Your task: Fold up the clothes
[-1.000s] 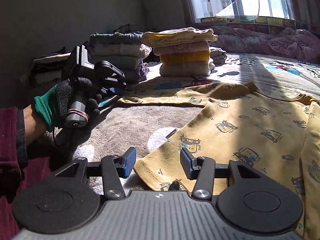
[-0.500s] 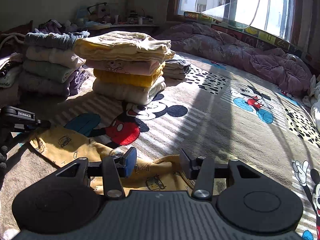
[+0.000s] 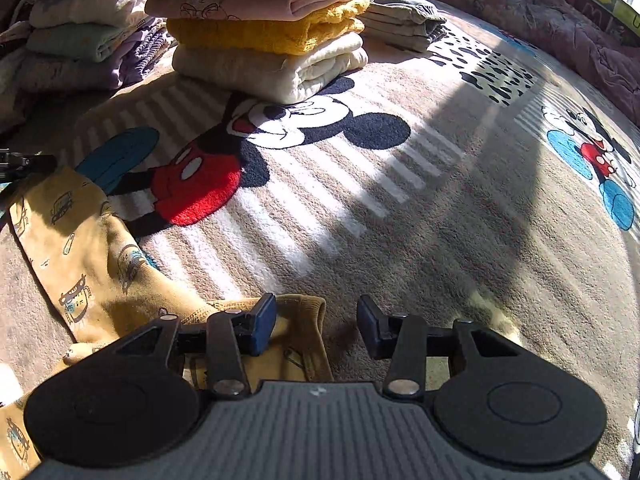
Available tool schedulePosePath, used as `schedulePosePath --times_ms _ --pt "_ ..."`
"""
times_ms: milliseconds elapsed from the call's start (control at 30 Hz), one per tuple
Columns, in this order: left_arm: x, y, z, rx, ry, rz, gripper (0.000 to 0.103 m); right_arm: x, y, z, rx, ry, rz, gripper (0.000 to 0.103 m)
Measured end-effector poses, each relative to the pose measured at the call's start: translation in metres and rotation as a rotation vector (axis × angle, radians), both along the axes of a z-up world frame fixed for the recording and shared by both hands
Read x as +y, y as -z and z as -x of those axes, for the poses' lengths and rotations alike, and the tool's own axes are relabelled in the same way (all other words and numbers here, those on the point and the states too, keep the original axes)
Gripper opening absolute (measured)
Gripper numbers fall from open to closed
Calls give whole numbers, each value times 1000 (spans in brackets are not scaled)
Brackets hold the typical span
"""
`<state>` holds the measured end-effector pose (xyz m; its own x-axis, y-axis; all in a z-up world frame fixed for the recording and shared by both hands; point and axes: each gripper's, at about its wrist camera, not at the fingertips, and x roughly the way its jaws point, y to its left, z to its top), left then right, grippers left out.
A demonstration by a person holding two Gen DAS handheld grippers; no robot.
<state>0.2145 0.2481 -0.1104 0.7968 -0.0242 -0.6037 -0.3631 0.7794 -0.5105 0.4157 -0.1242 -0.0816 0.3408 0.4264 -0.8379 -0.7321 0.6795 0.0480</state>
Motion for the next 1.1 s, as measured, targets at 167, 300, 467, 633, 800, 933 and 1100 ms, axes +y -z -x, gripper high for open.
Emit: schedulePosePath --times_ms 167,300,467,633,800,933,1100 --pt "0 -2 3 -1 -2 -18 11 -14 -2 2 29 11 -102 8" --pt "5 -9 12 -17 -68 -32 11 -41 -14 14 -49 158 -291 7" --pt "6 -3 9 1 -81 -20 11 -57 14 13 -22 341 -328 10" --pt "13 1 9 -1 -74 27 13 -46 24 11 -18 351 -303 35" --pt "10 -3 11 -13 -82 -12 10 -41 20 10 -39 326 -300 9" --pt "11 -5 14 -18 -107 -27 10 -32 26 13 -78 326 -238 10" --pt "14 -7 17 -27 -134 -33 15 -22 13 23 -218 377 -157 37"
